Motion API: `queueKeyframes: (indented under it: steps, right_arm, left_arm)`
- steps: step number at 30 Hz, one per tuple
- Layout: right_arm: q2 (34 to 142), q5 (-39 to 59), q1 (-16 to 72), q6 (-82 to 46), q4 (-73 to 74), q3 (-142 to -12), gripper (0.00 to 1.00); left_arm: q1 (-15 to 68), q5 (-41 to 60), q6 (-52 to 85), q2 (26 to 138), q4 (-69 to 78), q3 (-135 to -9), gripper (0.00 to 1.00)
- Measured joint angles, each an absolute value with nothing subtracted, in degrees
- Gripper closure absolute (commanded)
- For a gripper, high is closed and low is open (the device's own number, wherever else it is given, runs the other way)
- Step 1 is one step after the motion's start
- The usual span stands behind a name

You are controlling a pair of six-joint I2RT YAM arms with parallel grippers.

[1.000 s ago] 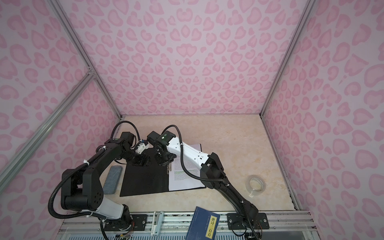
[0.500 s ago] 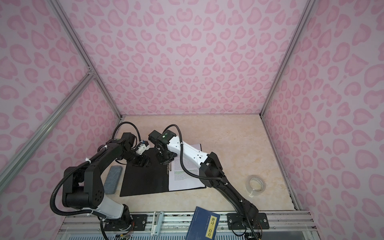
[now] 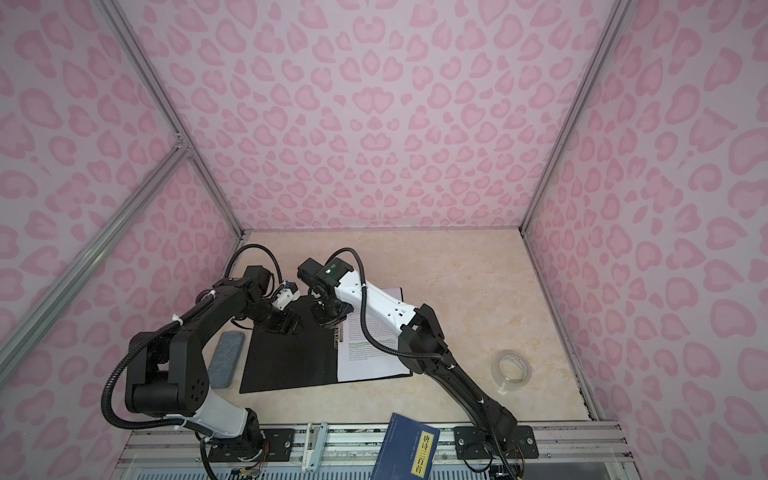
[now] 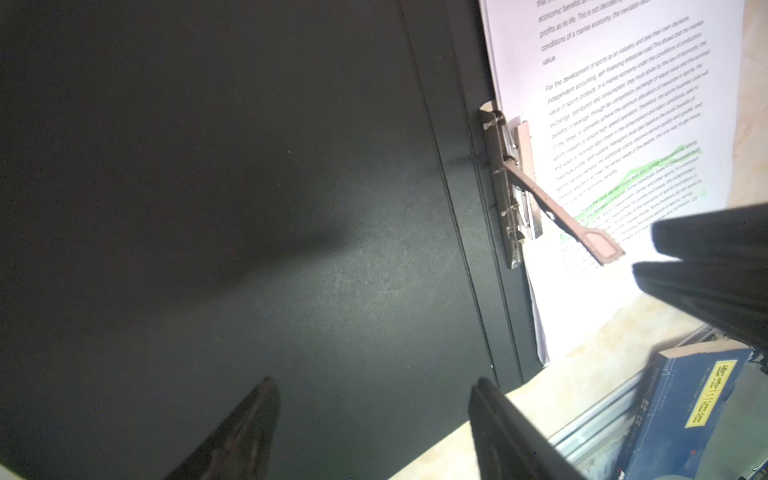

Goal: Put the files into the folder

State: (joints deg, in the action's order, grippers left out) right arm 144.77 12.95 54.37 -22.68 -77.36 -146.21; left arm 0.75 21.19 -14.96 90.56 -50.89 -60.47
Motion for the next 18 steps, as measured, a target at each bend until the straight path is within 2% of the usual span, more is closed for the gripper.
queueKeyframes:
  steps: [18]
  right_arm:
    - [145.6, 14.0, 53.9, -21.5, -78.4, -146.5, 0.86]
  left_arm:
    - [0.8, 21.2, -15.0, 91.5, -50.6, -60.5, 0.25]
